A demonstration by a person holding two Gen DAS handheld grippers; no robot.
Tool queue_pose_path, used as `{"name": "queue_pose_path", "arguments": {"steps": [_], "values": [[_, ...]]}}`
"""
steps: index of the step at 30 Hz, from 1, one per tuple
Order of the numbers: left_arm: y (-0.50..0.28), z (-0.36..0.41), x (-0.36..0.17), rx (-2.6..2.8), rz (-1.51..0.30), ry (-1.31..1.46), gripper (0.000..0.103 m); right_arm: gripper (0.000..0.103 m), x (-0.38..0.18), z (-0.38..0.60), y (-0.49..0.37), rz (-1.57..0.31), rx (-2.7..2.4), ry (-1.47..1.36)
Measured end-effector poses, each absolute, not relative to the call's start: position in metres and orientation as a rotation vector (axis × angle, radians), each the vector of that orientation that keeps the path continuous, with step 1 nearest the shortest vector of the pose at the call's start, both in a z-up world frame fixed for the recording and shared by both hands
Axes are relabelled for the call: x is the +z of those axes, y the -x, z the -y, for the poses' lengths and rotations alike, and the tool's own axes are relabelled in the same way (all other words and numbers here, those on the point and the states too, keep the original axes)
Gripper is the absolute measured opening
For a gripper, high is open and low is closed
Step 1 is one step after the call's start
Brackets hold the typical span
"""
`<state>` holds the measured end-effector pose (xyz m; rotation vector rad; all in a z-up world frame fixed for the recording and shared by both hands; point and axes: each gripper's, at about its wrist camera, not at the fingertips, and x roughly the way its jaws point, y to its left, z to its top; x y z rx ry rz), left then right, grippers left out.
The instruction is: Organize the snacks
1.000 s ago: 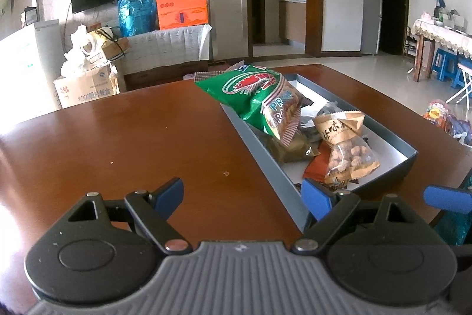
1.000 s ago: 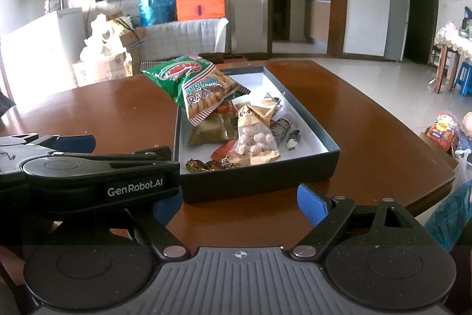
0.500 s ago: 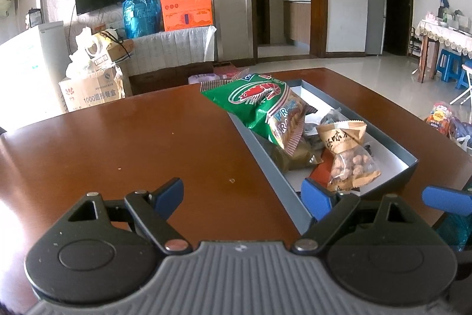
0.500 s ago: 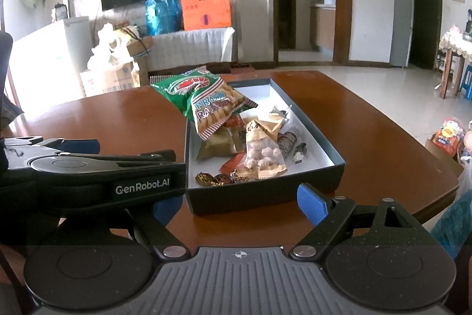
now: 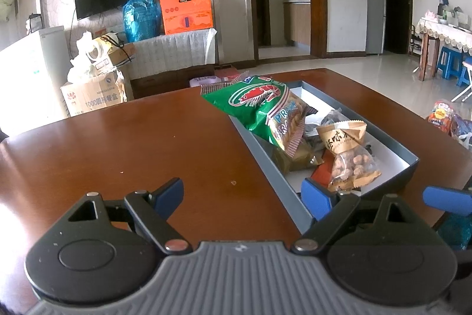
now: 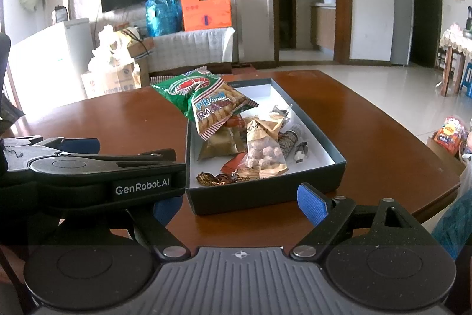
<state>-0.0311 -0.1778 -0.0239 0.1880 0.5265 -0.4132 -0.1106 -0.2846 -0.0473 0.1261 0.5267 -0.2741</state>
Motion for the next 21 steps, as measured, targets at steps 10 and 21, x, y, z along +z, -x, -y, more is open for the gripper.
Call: {"name": "queue_pose_path", "arguments": {"steps": [10,21], "values": [[0.0345,0.1728,-0.0225,-0.431,-0.519,-0.190,0.088,0.086,-0.0473,0.2827,0.1110,-0.528,-0.273,-0.126],[0.0380,0.1714,-0.0210,-0.387,-0.517,-0.191,0.098,0.088,-0.0478,0.2831,0.1111,-0.529,-0.272,-0.125]]}}
